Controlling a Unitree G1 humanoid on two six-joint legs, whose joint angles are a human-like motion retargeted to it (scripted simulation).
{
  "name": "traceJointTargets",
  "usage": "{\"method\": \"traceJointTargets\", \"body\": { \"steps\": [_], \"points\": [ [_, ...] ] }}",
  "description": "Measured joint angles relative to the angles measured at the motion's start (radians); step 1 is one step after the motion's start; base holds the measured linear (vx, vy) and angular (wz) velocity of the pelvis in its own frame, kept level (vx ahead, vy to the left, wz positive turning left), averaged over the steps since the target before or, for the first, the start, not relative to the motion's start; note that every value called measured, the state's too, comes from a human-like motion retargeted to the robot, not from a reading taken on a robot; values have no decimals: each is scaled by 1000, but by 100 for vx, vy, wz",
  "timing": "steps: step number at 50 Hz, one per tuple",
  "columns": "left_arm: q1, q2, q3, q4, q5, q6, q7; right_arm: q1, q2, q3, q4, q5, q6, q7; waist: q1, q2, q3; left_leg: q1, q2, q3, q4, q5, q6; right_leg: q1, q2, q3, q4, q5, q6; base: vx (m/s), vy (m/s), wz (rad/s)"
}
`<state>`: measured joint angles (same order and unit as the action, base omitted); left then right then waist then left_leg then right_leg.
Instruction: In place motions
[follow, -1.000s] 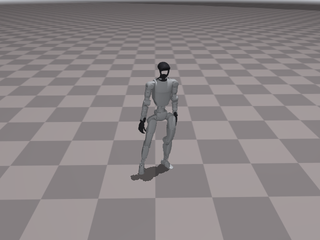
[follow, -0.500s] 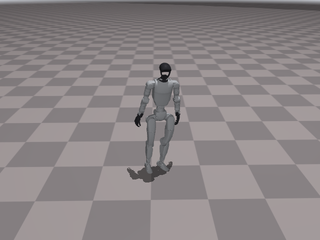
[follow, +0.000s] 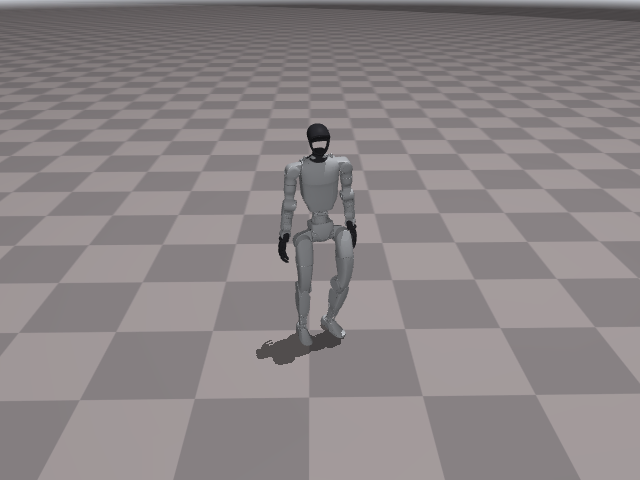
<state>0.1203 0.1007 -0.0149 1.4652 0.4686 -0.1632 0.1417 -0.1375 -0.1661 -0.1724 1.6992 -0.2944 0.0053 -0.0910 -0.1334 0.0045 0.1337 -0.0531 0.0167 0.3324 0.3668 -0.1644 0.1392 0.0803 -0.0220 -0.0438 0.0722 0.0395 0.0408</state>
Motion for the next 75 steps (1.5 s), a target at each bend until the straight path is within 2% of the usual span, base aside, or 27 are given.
{"method": "traceJointTargets", "body": {
  "steps": [3,5,10,15,20,23,26,27,28,29,30,32,34,38,43,50,57,61,63,65,67,68,72,75],
  "points": [
    [15,-30,55,26,-104,8,49,-99,38,44,-29,-9,-5,29,-9,-31,39,-197,25,-84,360,157,53,20,-43,-28,-6,1,-6,-16,-15,53],
    [36,-35,88,53,-147,12,49,-158,65,64,-68,-15,-32,60,48,-48,58,-338,24,-127,564,252,123,24,-49,-10,-10,8,-22,-17,-23,-34],
    [88,-19,102,146,-126,64,-62,-304,100,40,-166,-52,-68,82,182,-31,71,-609,100,-119,944,131,123,10,-32,10,-8,23,-53,-7,-15,-36],
    [132,2,75,206,-10,97,-77,-409,104,72,-240,-32,-120,83,199,-29,71,-727,89,-89,1052,113,123,0,-53,8,0,20,-51,2,3,8],
    [159,11,67,190,83,85,-2,-419,72,121,-250,-120,-132,57,182,-32,50,-628,33,-63,895,157,119,7,-82,-17,2,5,-32,6,9,43],
    [173,10,85,136,91,31,43,-371,65,154,-236,-165,-124,26,169,-37,32,-467,-37,-107,658,195,72,20,-87,-30,-1,-6,-24,15,6,33],
    [171,6,110,105,70,-7,48,-301,76,161,-189,-220,-88,-6,169,-30,9,-232,-89,-154,275,252,10,28,-73,-17,1,-16,-19,20,8,-20],
    [168,5,120,101,59,-12,45,-279,81,160,-162,-240,-77,-6,175,-19,-3,-145,-98,-168,127,230,-24,26,-55,-7,3,-19,-19,22,14,-66],
    [166,4,129,99,48,-12,41,-259,82,161,-128,-259,-70,9,179,-1,-20,-60,-108,-186,-13,116,-64,19,-28,2,6,-21,-20,22,14,-46],
    [162,2,135,100,33,-10,33,-244,75,168,-88,-282,-66,41,168,17,-36,18,-86,-92,-126,56,-44,16,-8,0,7,-23,-18,23,14,-15],
    [157,0,138,101,18,-7,21,-233,63,179,-47,-306,-64,80,150,34,-52,92,-50,58,-226,22,6,15,8,-8,8,-26,-15,27,20,16],
    [141,-5,154,91,0,15,-24,-208,56,209,1,-340,-3,133,96,59,-85,72,-106,-199,-319,120,-17,-2,26,-30,8,-30,-11,22,23,39],
    [103,-1,182,60,-2,42,-73,-196,64,233,1,-336,51,148,51,59,-93,50,-71,-143,-344,140,-56,-34,18,-48,14,-30,-1,-12,10,29],
    [48,38,157,-23,-34,15,-96,-210,44,229,1,-295,-14,145,50,32,-58,48,-95,-157,-344,147,-40,-28,-6,-74,0,-18,7,-5,9,19],
    [40,46,174,-62,-60,20,-91,-207,63,184,-60,-263,14,85,107,15,-68,43,-110,-127,-340,144,-21,-38,-22,-42,-3,-8,19,2,12,-41],
    [71,54,189,-5,-25,65,-106,-177,90,168,-152,-163,-45,117,70,6,-71,59,-126,-134,-336,137,5,-22,-38,-48,6,-19,46,7,11,7],
    [76,43,182,128,-7,105,-70,-40,107,91,-205,-170,-67,20,117,-9,-82,94,-134,-113,-342,117,33,-37,-55,-12,92,-61,84,11,12,-30],
    [43,34,183,232,-118,126,-25,47,89,58,-184,-210,-68,12,119,-1,-63,115,-105,-94,-336,107,44,-79,-32,20,242,-31,95,6,9,-43],
    [18,32,136,235,-247,174,-16,91,71,40,-163,-238,-62,11,126,11,-43,127,-77,-70,-337,107,46,-133,-30,17,370,52,124,-5,7,-54],
    [-30,22,90,235,-371,184,-32,139,48,25,-137,-259,-52,2,116,35,-15,137,-37,-57,-338,111,45,-223,1,57,538,181,167,-11,5,-34],
    [-90,14,71,235,-407,123,-86,185,19,25,-103,-263,-39,-1,89,63,14,144,6,-47,-339,117,42,-331,48,66,717,278,166,-14,9,-13],
    [-130,12,57,234,-412,96,-117,202,2,27,-79,-259,-31,4,67,76,25,143,24,-48,-339,121,40,-398,71,63,816,255,166,-15,9,-2],
    [-302,3,58,148,-323,96,-162,263,-50,10,1,-263,46,79,-12,80,71,126,44,-52,-330,128,44,-645,-4,-56,1130,177,78,-14,6,14],
    [-398,-8,49,48,-279,68,-167,340,-59,-31,1,-266,122,145,-47,83,98,119,66,-76,-317,130,44,-764,8,-81,1238,149,63,-7,-3,34]
  ]
}}
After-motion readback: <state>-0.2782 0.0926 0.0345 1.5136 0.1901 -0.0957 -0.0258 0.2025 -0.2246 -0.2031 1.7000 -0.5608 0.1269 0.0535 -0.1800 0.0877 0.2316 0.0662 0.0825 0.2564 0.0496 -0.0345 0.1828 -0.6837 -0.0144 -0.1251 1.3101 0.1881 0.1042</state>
